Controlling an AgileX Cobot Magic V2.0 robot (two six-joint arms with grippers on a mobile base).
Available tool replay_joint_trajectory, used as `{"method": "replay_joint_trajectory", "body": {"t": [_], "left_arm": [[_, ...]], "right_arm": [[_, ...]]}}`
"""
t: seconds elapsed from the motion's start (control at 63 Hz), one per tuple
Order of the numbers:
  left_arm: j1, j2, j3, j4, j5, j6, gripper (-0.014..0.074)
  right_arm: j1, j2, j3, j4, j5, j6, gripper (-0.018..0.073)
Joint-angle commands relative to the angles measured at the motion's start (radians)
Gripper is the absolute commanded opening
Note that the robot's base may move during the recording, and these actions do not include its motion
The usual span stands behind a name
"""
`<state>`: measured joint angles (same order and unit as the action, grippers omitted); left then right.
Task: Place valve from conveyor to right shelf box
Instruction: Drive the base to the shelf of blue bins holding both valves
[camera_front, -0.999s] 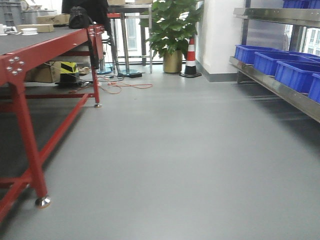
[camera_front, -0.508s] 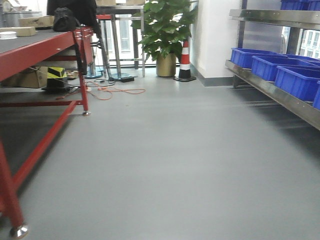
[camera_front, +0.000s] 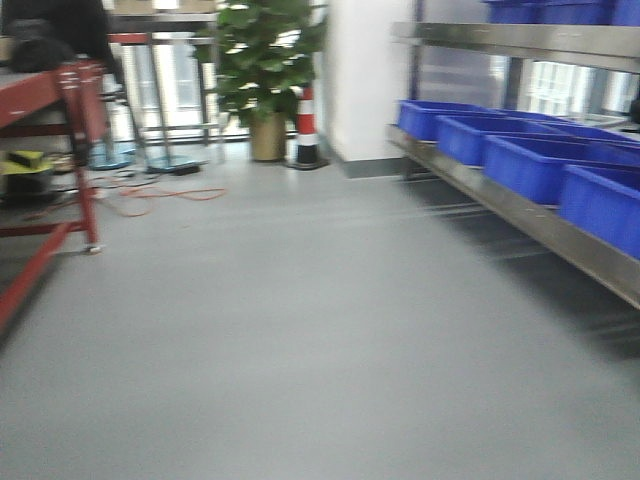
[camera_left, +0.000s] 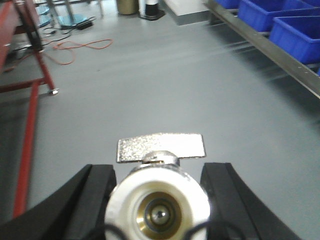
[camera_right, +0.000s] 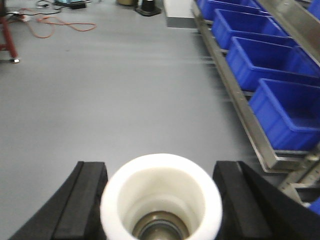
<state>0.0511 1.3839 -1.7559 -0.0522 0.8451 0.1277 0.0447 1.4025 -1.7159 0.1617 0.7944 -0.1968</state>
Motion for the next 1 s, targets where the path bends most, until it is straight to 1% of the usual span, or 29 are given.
{"method": "replay_joint_trajectory", "body": {"t": [0.0, 0.984], "left_arm": [[-0.006, -0.012, -0.014, -0.008, -0.053, -0.008, -0.0111], [-0.006, -0.012, -0.014, -0.008, -0.053, -0.008, -0.0111]], "right_arm": [[-0.002, -0.018, -0.017, -0.006, -0.070, -0.003, -0.0154], [-0.002, -0.018, -0.017, -0.006, -0.070, -0.003, -0.0154]]}}
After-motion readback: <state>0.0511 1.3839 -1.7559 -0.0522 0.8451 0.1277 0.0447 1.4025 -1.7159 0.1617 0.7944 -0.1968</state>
